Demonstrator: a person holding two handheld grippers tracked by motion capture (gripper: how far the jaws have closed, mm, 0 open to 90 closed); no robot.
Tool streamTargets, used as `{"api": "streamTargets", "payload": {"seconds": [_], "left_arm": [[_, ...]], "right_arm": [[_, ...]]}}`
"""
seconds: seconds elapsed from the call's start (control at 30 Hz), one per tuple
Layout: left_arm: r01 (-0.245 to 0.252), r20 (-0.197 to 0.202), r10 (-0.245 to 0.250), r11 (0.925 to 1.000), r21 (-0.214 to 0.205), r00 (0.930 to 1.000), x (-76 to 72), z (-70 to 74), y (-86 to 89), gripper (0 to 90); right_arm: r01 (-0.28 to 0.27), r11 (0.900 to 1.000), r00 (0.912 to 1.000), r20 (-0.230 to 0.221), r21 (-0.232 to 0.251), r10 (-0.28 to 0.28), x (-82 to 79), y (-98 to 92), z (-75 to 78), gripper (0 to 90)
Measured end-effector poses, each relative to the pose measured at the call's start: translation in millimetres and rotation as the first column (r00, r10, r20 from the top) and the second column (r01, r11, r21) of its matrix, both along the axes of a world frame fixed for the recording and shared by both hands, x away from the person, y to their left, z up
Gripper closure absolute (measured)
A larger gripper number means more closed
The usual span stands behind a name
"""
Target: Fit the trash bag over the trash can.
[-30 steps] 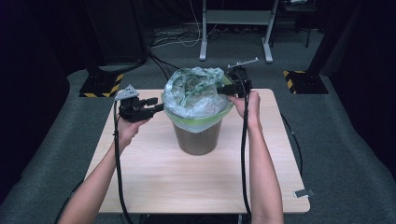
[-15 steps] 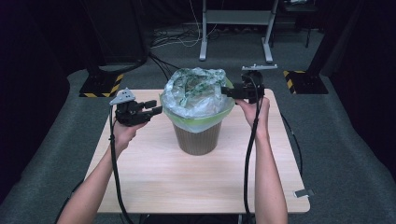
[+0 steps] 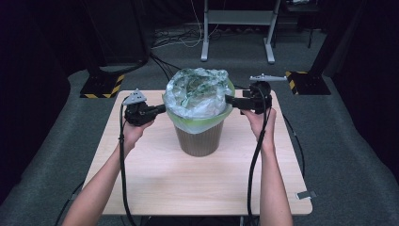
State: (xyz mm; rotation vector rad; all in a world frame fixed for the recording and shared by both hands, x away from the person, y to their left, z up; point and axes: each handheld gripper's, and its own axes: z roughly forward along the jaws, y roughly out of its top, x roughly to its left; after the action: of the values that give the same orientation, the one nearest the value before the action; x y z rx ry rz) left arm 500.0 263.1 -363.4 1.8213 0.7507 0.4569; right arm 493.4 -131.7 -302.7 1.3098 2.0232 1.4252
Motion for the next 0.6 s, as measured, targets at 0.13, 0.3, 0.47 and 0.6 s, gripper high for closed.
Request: {"api": "streamTargets", "payload": {"seconds": [0.13, 0.3, 0.47, 0.6], "left_arm": [[-0.019, -0.009, 0.019, 0.9995, -0.026, 0.9998, 10.3, -2.3, 0.6, 90.0], [-0.037, -0.016, 0.036, 0.9990, -0.027, 0.9992, 21.8, -2.9, -0.5, 90.0], [-0.063, -0.033, 0.063, 0.9978, 0.020, 0.9974, 40.3, -4.5, -3.6, 90.0], [-0.071, -0.056, 0.072, 0.9973, 0.020, 0.9959, 51.0, -6.1, -4.7, 90.0]], "right_arm": [[-0.005, 1.0000, 0.9996, 0.029, -0.001, 0.005, -13.0, -0.7, 2.9, 15.7], [0.007, 0.9999, 0.9984, 0.056, -0.012, -0.007, -19.2, -4.3, 6.3, 17.1], [0.019, 0.9998, 0.9978, 0.063, -0.006, -0.019, -10.0, -7.9, 15.6, 18.8], [0.035, 0.9989, 0.9984, 0.046, -0.031, -0.034, 11.1, -0.6, 21.8, 19.8]]}}
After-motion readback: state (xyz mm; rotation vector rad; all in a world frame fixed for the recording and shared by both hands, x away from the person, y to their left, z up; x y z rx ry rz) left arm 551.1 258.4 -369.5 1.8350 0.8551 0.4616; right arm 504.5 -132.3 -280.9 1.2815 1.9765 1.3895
